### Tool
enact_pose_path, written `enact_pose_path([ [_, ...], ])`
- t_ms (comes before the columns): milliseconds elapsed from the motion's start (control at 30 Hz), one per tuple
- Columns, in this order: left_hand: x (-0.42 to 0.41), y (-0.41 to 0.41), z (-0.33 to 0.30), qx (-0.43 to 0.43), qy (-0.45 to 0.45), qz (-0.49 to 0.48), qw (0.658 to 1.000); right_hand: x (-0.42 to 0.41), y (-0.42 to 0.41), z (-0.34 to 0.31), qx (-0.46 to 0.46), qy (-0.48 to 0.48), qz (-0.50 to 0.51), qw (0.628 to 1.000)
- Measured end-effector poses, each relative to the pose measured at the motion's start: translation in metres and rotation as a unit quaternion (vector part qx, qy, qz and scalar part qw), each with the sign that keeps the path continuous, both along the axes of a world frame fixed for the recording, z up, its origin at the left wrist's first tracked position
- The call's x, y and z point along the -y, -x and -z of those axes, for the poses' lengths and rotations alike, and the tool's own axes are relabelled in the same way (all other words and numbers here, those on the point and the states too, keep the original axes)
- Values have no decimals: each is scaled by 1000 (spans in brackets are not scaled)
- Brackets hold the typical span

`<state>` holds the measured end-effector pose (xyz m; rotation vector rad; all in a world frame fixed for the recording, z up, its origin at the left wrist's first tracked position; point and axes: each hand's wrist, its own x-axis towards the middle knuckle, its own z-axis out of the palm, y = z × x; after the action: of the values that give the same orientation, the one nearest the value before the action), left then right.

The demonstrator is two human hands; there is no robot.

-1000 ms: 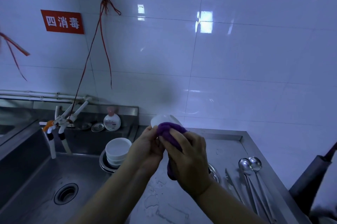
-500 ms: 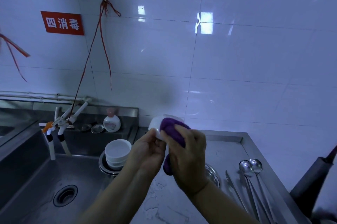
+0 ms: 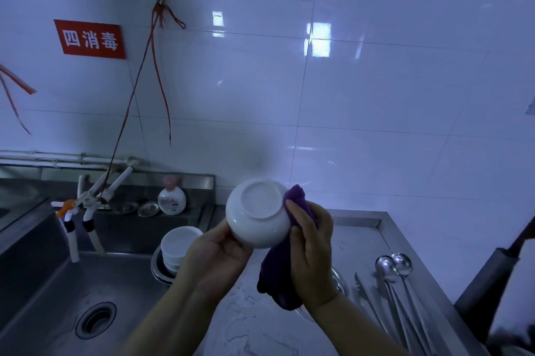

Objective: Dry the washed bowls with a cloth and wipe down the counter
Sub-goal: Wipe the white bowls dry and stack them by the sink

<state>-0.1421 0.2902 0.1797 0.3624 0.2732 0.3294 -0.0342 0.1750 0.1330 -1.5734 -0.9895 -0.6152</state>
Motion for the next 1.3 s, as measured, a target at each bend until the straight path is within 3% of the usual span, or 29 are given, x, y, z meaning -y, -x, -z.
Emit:
enact_pose_path([
  [167,-9,4,0,6,-148,-14,989,-1,-2,-14,-118,-12,-61,991],
  [300,-10,10,3,-40,-283,-35,958,-2,-8,-28,-152,12,-76,985],
  [467,0,17,1,-123,-428,-60,893,-6,-8,-37,-70,75,-24,994],
  [600,4,17,-1,-166,-509,-74,841,-12,5,-38,67,81,17,994],
  [733,12,13,0,-211,-510,-87,829,-20,19,-26,183,93,15,979],
  [800,16,11,0,-236,-499,-88,829,-21,19,-22,192,88,19,977],
  [933,20,8,5,-218,-554,-96,797,-19,5,-26,71,67,22,995],
  [1067,15,2,10,-185,-564,-106,798,-18,-16,-24,-174,35,-65,982],
  [1167,10,-5,17,-159,-543,-99,819,-21,-30,-8,-363,9,-107,926],
  [1300,-2,-22,34,-167,-465,-100,864,-33,-46,20,-571,1,-132,810],
])
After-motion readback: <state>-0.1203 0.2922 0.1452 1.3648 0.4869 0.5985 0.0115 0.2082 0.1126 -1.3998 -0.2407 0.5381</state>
